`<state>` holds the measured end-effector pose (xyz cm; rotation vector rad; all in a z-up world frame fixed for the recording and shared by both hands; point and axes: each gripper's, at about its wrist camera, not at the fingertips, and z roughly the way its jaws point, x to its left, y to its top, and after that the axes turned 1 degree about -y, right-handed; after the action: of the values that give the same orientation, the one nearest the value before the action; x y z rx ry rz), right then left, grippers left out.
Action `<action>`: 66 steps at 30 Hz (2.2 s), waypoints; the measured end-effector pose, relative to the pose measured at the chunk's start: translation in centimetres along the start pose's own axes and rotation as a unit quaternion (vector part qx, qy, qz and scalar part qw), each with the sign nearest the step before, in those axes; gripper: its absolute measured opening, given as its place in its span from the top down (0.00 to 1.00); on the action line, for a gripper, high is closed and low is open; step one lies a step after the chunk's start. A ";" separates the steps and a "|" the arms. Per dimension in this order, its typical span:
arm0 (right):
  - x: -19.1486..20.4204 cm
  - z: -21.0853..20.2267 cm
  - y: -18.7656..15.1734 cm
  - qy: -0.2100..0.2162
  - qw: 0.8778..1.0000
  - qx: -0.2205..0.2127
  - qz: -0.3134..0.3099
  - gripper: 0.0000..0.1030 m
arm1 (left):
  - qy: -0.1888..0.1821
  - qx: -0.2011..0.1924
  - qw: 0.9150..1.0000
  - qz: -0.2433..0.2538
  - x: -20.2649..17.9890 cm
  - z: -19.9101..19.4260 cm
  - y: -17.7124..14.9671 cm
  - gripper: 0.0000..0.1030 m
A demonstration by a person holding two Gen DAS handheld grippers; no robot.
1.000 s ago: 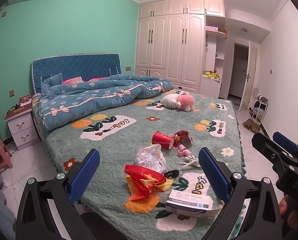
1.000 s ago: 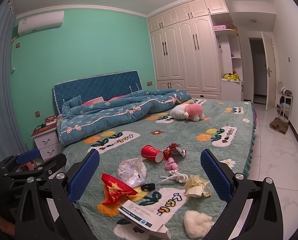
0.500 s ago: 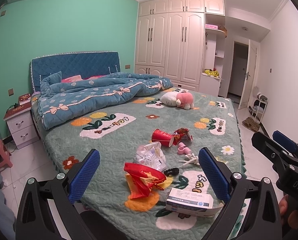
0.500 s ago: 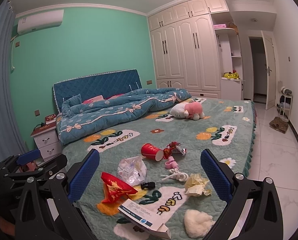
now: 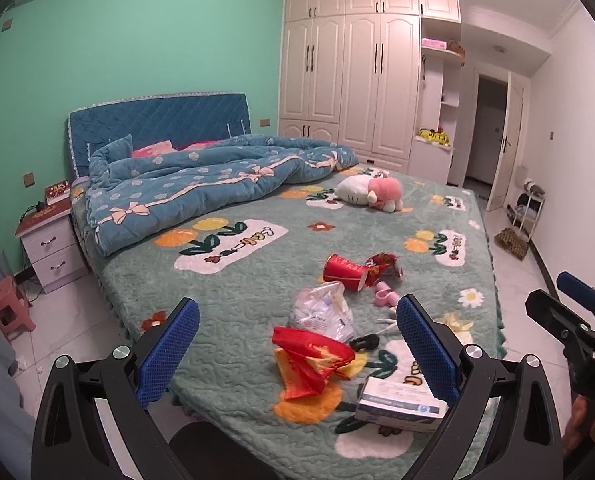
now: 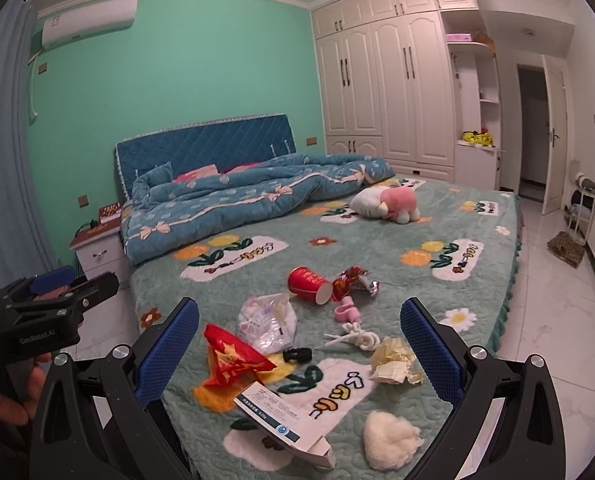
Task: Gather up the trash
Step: 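Grasp the red mask with the left tool while the right tool grasps the clear plastic bag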
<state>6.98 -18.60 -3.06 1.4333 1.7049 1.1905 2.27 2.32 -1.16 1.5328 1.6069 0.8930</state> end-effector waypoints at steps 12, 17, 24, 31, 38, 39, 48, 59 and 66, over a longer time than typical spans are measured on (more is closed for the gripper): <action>0.7 3.3 -0.3 0.047 0.998 0.052 -0.006 0.04 | -0.026 0.115 0.992 -0.032 0.9 5.0 -1.0 0.06; 0.8 5.0 -0.4 0.054 0.995 0.077 -0.014 0.04 | -0.038 0.142 0.989 -0.033 0.5 6.6 -1.4 0.06; 0.0 7.5 -0.7 0.071 0.992 0.107 0.006 0.04 | -0.039 0.206 0.977 -0.037 0.0 10.5 -2.2 0.06; 0.3 10.5 -0.7 0.086 0.987 0.135 -0.020 0.04 | -0.041 0.251 0.965 -0.060 0.2 14.1 -3.2 0.06; 0.2 13.3 -0.8 0.088 0.983 0.156 -0.029 0.04 | -0.040 0.301 0.949 -0.079 0.7 17.8 -4.4 0.05; 0.1 13.6 -0.9 0.091 0.983 0.159 -0.028 0.04 | -0.040 0.306 0.948 -0.082 0.8 18.1 -4.6 0.05; 0.3 17.1 -1.4 0.110 0.976 0.185 -0.042 0.04 | -0.029 0.345 0.933 -0.102 1.5 21.3 -6.0 0.05; 0.2 20.6 -2.4 0.122 0.968 0.214 -0.045 0.04 | -0.037 0.350 0.932 -0.088 1.3 23.7 -6.8 0.06; 1.3 23.7 -2.6 0.147 0.958 0.235 -0.075 0.04 | -0.055 0.371 0.924 -0.082 2.1 24.8 -7.9 0.38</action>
<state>26.36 -11.47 -15.12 1.4004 2.3826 0.9921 19.95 3.97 -20.33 1.8478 2.0775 0.0755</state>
